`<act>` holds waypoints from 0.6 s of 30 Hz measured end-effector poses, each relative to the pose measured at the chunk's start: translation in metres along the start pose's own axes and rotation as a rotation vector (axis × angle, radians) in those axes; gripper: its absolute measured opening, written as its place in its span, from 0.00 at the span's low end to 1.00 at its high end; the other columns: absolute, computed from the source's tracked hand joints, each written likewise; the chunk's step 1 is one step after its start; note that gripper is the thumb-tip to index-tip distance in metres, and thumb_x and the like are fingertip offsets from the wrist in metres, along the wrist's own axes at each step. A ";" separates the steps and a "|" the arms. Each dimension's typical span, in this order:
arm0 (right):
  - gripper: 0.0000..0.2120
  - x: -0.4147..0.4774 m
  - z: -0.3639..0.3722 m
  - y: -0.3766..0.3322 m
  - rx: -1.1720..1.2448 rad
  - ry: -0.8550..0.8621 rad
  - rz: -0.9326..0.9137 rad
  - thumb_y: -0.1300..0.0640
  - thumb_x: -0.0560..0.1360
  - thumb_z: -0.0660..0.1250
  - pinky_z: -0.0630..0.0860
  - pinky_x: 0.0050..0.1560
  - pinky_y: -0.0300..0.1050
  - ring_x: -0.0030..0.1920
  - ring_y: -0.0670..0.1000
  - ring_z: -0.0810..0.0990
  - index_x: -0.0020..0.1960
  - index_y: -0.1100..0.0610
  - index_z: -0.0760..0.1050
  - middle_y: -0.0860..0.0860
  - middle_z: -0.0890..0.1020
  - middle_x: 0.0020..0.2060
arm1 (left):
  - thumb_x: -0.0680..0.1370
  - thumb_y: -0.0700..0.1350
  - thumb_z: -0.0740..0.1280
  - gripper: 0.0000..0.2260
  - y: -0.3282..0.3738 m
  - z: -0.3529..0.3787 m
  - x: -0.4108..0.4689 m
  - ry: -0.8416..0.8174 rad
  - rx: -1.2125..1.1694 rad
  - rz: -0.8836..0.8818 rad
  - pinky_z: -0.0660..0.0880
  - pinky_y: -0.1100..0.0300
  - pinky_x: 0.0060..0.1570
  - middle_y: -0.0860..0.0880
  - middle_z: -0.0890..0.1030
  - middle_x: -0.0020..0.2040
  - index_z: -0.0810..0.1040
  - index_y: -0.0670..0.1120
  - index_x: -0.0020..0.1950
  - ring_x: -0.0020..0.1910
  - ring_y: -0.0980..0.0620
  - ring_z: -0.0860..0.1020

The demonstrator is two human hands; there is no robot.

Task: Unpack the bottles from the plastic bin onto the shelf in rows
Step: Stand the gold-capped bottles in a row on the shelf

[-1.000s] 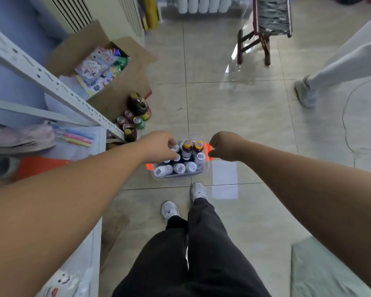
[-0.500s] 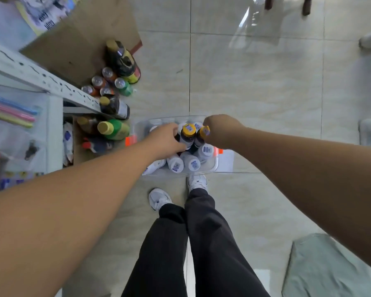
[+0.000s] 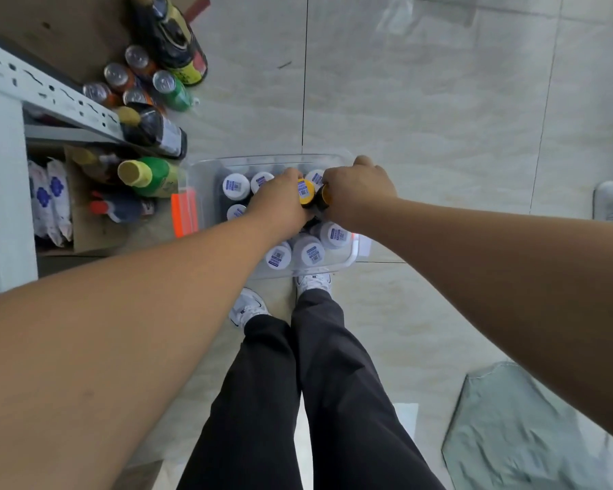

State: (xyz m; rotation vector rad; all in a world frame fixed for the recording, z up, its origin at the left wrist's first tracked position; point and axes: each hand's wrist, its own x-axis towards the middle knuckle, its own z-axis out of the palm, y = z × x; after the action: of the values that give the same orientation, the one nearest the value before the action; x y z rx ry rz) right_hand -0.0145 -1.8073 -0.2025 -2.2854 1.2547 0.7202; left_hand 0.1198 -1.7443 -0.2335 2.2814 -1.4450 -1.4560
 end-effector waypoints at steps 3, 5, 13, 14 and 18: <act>0.16 -0.006 -0.001 0.001 0.078 0.024 -0.017 0.42 0.71 0.70 0.65 0.45 0.47 0.56 0.58 0.72 0.52 0.51 0.77 0.50 0.75 0.39 | 0.70 0.49 0.74 0.16 -0.007 -0.002 -0.004 -0.036 -0.004 0.008 0.68 0.57 0.40 0.50 0.81 0.49 0.76 0.48 0.55 0.48 0.45 0.78; 0.19 -0.012 -0.007 -0.002 0.169 0.036 -0.024 0.42 0.69 0.72 0.69 0.43 0.46 0.53 0.58 0.76 0.54 0.52 0.78 0.51 0.77 0.41 | 0.70 0.50 0.75 0.16 -0.010 -0.010 -0.012 -0.034 -0.027 0.017 0.68 0.58 0.41 0.50 0.81 0.50 0.78 0.49 0.55 0.50 0.46 0.79; 0.16 -0.048 -0.086 -0.039 0.390 -0.076 -0.086 0.51 0.67 0.75 0.79 0.46 0.49 0.48 0.56 0.80 0.52 0.55 0.79 0.52 0.82 0.46 | 0.66 0.51 0.79 0.15 0.002 -0.098 -0.079 -0.003 -0.111 0.053 0.67 0.65 0.33 0.56 0.81 0.41 0.80 0.52 0.49 0.39 0.59 0.78; 0.16 -0.056 -0.104 -0.045 0.387 -0.078 -0.097 0.52 0.67 0.75 0.79 0.47 0.50 0.48 0.56 0.80 0.52 0.55 0.79 0.52 0.82 0.47 | 0.66 0.51 0.79 0.14 0.009 -0.114 -0.091 0.000 -0.093 0.061 0.68 0.63 0.33 0.56 0.81 0.40 0.79 0.52 0.47 0.39 0.58 0.78; 0.17 -0.095 -0.188 -0.070 0.368 -0.042 -0.148 0.51 0.68 0.75 0.80 0.51 0.52 0.49 0.56 0.80 0.53 0.56 0.80 0.53 0.82 0.49 | 0.66 0.52 0.79 0.14 0.044 -0.192 -0.143 0.020 -0.029 0.087 0.74 0.57 0.38 0.53 0.82 0.40 0.79 0.50 0.44 0.42 0.51 0.80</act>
State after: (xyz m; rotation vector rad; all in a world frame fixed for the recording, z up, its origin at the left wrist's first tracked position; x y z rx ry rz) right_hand 0.0463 -1.8238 0.0110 -2.0234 1.0829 0.4405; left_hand 0.2172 -1.7384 -0.0103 2.1809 -1.4870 -1.4171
